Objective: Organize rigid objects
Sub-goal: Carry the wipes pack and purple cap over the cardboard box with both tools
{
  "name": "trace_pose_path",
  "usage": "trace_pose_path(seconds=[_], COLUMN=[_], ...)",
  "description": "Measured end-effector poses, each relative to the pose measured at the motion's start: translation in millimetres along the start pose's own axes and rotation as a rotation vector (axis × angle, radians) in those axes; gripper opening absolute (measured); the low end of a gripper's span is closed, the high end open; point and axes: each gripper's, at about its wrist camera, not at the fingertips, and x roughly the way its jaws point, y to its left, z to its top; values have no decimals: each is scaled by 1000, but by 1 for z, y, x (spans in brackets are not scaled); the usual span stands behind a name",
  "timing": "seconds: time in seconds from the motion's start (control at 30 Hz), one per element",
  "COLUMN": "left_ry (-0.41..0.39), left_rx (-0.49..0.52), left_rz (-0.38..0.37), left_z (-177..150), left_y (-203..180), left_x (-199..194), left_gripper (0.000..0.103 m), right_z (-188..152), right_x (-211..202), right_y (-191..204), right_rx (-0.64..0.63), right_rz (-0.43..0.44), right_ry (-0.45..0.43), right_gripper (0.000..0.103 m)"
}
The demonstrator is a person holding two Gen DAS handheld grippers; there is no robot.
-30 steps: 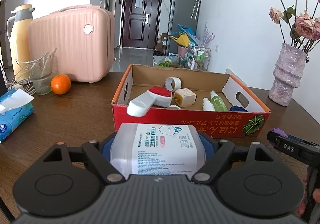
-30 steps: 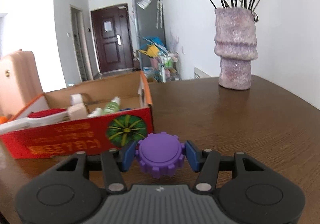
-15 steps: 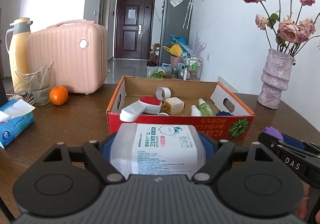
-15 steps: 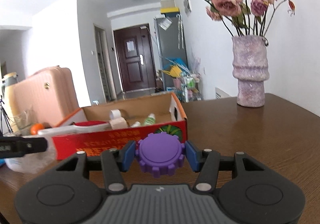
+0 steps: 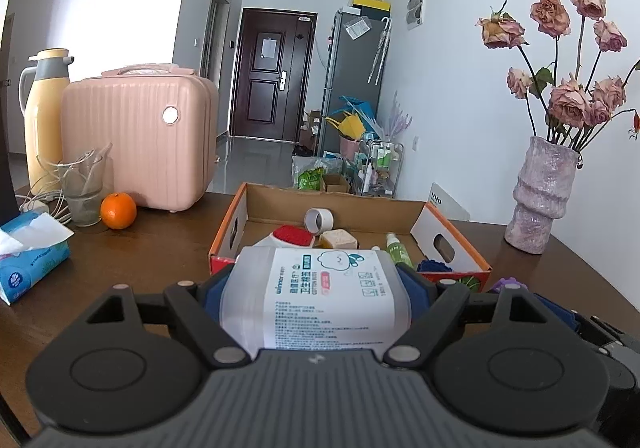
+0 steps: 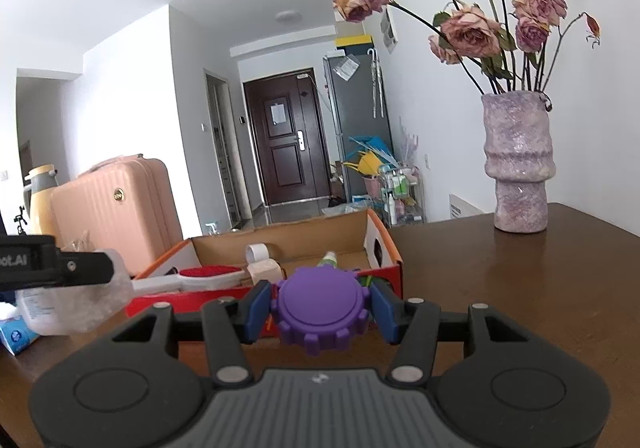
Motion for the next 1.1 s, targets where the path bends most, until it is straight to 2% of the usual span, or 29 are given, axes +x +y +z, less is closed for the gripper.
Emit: trace_pose_path(seconds=[0.5,1.1], left_ry=[-49,-33], left_rx=[-9,-9], left_rz=[42,70], left_z=[25,46], left_y=[-13,-7], left_x=[40,118], left_gripper=[83,83], right_z=[12,33], right_x=[43,119], right_y=[0,0], right_rx=[13,24], right_rz=[18,17], right_ry=[-33,-42], right_gripper=[53,53])
